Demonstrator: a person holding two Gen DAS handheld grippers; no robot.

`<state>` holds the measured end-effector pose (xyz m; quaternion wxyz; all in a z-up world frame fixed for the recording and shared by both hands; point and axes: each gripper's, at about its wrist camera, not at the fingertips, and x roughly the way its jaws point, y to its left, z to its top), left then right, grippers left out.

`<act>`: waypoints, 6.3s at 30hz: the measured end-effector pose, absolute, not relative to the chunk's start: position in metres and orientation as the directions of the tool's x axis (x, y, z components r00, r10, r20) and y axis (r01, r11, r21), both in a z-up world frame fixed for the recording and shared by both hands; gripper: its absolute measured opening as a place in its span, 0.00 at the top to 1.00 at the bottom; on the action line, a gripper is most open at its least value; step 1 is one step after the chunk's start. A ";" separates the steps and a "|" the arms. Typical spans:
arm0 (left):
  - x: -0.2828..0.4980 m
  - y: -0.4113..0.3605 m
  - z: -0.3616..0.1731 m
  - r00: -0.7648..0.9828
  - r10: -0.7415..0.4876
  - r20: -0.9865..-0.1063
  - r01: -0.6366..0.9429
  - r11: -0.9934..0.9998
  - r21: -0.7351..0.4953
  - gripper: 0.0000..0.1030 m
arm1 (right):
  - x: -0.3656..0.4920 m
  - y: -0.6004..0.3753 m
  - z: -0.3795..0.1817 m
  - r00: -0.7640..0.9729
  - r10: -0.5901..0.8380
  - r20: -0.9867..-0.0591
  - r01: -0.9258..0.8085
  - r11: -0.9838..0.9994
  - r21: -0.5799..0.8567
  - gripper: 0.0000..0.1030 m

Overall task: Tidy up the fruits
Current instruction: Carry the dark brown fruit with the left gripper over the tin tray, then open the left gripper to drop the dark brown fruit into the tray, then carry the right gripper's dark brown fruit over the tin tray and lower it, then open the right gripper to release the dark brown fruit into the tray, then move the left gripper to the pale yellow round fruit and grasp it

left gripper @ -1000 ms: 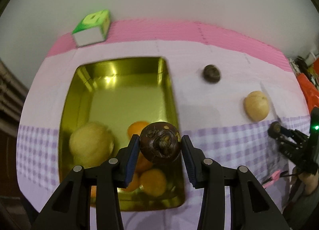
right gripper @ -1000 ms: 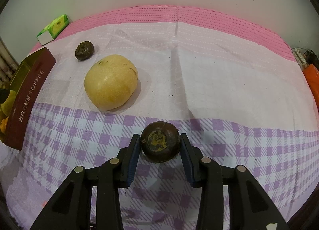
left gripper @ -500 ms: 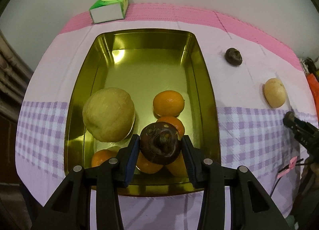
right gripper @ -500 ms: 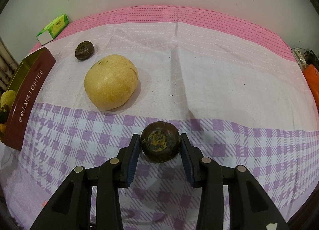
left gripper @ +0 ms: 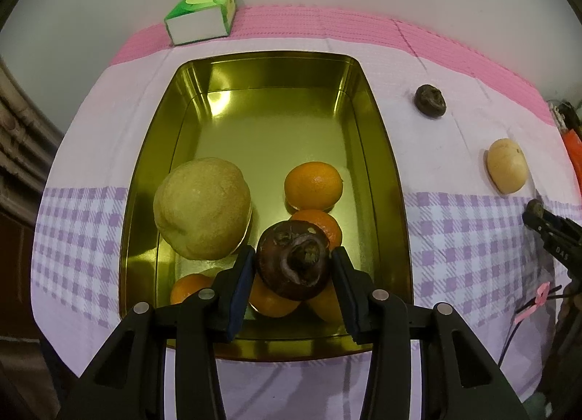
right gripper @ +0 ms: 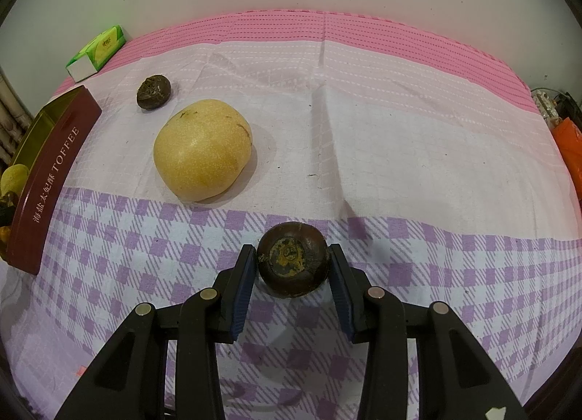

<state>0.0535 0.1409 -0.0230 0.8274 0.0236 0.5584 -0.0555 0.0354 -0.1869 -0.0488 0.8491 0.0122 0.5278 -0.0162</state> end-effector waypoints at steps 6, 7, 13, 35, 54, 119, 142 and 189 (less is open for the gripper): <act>0.051 0.142 -0.022 0.376 -0.061 -0.925 0.117 0.993 -0.018 0.48 | 0.035 -0.187 -0.049 0.444 -0.019 -0.896 0.040 0.999 -0.001 0.65; 0.051 0.142 -0.022 0.378 -0.063 -0.924 0.118 0.993 -0.020 0.45 | 0.035 -0.188 -0.049 0.443 -0.019 -0.896 0.041 0.999 -0.001 0.65; 0.044 0.144 -0.016 0.398 -0.075 -0.914 0.127 0.992 -0.026 0.35 | 0.036 -0.187 -0.049 0.441 -0.023 -0.897 0.041 0.999 -0.006 0.65; 0.037 0.194 0.037 0.551 -0.044 -0.833 -0.011 0.998 -0.060 0.23 | 0.034 -0.097 0.002 0.501 0.183 -0.846 -0.212 0.974 0.085 0.65; 0.037 0.273 0.027 0.537 0.056 -0.842 -0.289 0.949 -0.122 0.20 | 0.052 0.050 0.008 0.429 0.306 -0.850 -0.494 0.867 0.063 0.65; 0.034 0.250 0.026 0.563 0.107 -0.819 -0.240 0.970 -0.039 0.20 | 0.033 0.009 0.031 0.496 0.270 -0.825 -0.363 0.928 0.085 0.40; 0.046 0.103 0.034 0.526 -0.010 -0.850 0.085 0.996 0.040 0.12 | 0.004 -0.214 -0.010 0.493 0.019 -0.870 0.129 0.987 0.095 0.23; 0.132 -0.131 -0.057 0.297 -0.247 -0.922 0.486 0.871 -0.077 0.35 | -0.003 -0.300 -0.038 0.419 -0.071 -0.905 0.258 0.965 0.044 0.10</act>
